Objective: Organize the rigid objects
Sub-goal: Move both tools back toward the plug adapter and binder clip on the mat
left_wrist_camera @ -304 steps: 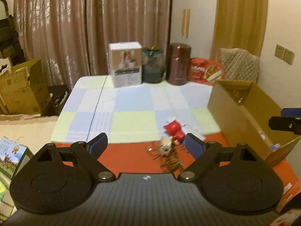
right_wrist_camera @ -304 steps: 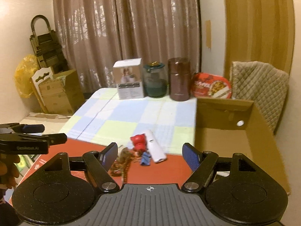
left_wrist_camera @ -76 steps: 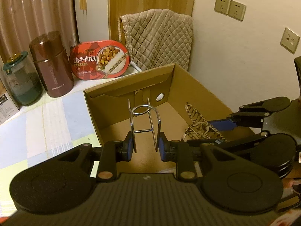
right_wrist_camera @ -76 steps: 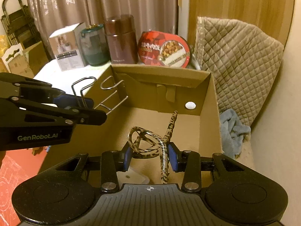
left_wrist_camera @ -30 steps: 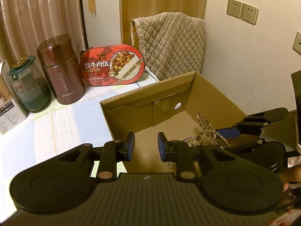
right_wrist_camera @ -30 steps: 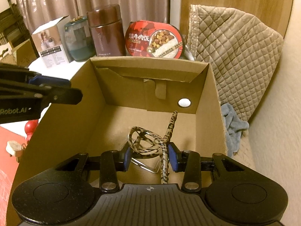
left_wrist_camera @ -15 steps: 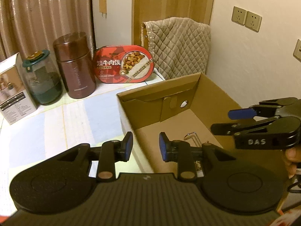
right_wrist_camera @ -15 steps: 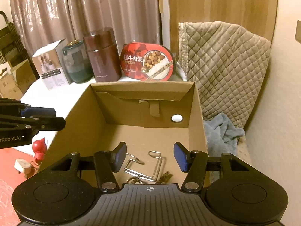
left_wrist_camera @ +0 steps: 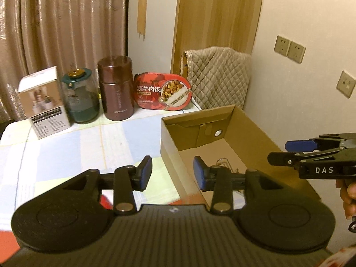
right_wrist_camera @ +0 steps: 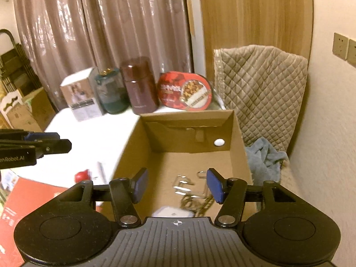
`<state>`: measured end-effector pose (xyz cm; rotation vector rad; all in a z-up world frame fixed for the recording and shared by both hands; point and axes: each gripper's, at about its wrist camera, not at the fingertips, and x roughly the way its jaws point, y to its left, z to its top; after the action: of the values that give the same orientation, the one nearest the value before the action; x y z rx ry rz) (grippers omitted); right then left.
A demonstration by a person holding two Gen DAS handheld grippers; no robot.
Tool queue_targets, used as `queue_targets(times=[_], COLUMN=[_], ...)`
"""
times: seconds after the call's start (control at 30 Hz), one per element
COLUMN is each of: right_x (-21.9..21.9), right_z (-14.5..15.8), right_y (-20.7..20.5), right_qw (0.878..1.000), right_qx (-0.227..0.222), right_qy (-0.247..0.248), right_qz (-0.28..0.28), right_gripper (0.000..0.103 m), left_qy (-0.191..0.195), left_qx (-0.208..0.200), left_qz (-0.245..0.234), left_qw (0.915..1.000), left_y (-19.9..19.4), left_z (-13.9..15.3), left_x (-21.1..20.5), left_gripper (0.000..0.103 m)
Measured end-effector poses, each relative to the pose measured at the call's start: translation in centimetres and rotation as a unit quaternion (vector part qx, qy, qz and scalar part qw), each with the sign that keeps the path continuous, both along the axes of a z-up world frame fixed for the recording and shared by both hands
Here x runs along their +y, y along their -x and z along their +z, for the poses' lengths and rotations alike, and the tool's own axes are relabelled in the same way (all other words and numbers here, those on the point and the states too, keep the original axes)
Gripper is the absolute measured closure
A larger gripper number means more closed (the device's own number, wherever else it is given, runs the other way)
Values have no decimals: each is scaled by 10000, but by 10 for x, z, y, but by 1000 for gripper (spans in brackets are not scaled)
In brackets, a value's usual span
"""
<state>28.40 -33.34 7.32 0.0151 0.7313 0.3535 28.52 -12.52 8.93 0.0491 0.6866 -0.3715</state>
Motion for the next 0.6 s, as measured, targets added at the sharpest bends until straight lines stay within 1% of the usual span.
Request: queue_targets(times=[0.1,0.13,0.17,0.2,0.4,0.53,0.6], right_x=[9,13,16,19,42,58,64], right_z=[15,20,24,28,43,48,48], right_y=[24,34,41,49,92,116,124], right_qw=[9999,9998,9996,9995,9984,9977,9976], right_qx=[-97,-134,-162,-184,-273,-358,-394], right_qy=[-110,-167,-208,-247,-448,-460,-414], right_qz=[11,25,39,46,205,349,384], right_gripper=[46,46,45,45,43,41,40], left_qy=[61,98,130,157,243,319,351], left_qx=[-83,-100,-120,-153,-301,-279,-281], left_qz=[80,99,131,172,336,451,504], left_qw=[9999,9999,9998,9996,9987,9981,9977], left_y=[24,33,41,50,98,122,133], left_z=[11,14,17,20,30,31,31], left_x=[15,20,25,30,56,72,79], left_gripper=[56,55,52,46,29,26,23])
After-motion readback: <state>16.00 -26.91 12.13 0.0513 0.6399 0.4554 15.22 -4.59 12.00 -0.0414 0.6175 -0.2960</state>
